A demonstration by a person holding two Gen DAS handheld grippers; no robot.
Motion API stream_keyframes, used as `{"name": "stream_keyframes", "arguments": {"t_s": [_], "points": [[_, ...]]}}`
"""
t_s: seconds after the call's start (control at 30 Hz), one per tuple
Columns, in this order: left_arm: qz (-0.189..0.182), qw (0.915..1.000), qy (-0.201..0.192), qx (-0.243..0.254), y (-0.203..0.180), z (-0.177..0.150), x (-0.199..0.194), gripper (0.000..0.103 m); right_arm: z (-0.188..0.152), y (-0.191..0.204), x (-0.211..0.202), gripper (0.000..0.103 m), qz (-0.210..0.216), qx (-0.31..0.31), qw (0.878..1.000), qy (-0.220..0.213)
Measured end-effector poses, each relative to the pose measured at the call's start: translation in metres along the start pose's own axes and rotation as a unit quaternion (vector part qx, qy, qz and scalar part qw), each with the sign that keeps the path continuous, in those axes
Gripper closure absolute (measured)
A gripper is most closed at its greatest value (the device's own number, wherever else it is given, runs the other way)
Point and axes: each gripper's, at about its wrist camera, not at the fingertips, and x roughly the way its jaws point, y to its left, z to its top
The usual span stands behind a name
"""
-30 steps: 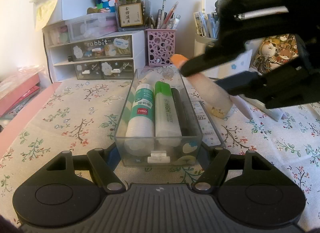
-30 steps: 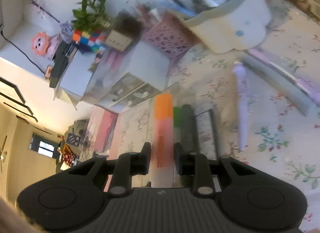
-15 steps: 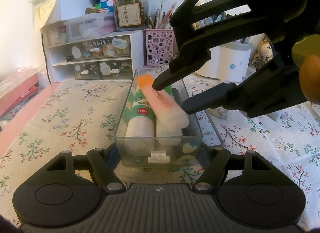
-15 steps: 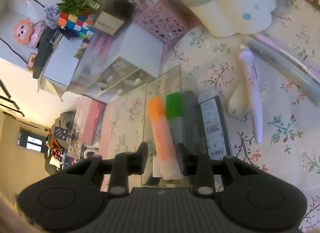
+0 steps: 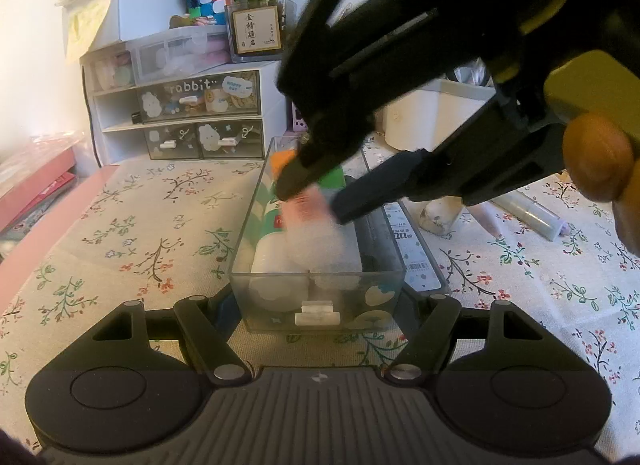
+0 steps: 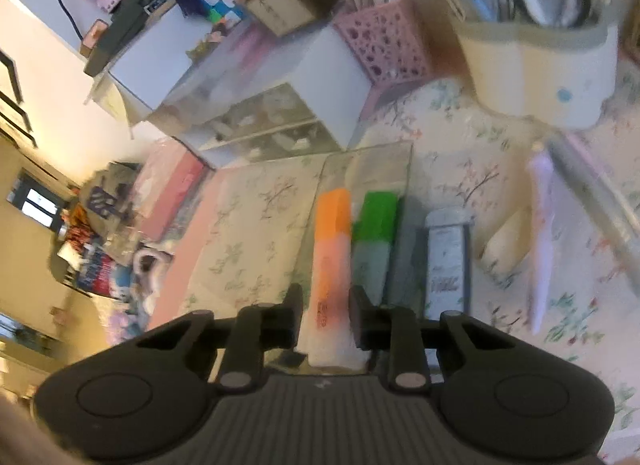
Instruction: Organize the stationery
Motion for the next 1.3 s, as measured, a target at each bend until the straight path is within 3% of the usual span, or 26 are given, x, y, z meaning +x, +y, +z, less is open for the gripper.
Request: {"name": "stream_keyframes", "arguments": {"t_s": [0.4, 0.53, 0.73, 0.9, 1.07, 1.17, 1.3], "points": [[-0.001, 1.0, 0.0, 0.001, 0.0, 0.0, 0.001, 0.031, 0.002, -0.013, -0.001, 0.103, 0.034, 0.031, 0.999, -0.02], [-0.002, 1.0, 0.0, 0.0, 0.0, 0.0, 0.001, 0.031, 0.005, -0.037, -0.03, 0.102, 0.01, 0.042, 0.997, -0.07], [-0.001, 1.0, 0.0, 0.0, 0.0, 0.0, 0.001, 0.031, 0.008, -0.08, -0.058, 0.102, -0.07, 0.051, 0.99, -0.111], [0.0, 1.0, -0.001, 0.001, -0.001, 0.0, 0.001, 0.031, 0.001, -0.086, -0.052, 0.102, -0.107, 0.041, 0.989, -0.097], [0.003, 1.0, 0.0, -0.001, -0.001, -0.001, 0.0, 0.031, -0.002, -0.061, -0.043, 0.102, -0.075, -0.009, 0.994, -0.083], [0.008, 0.9999, 0.002, -0.007, 0.001, -0.001, -0.002, 0.031, -0.007, -0.043, -0.026, 0.102, -0.097, -0.043, 0.993, -0.057], [0.009, 0.9999, 0.003, -0.011, 0.008, -0.003, -0.006, 0.031, -0.015, -0.023, -0.002, 0.094, -0.142, -0.098, 0.985, -0.02]]}}
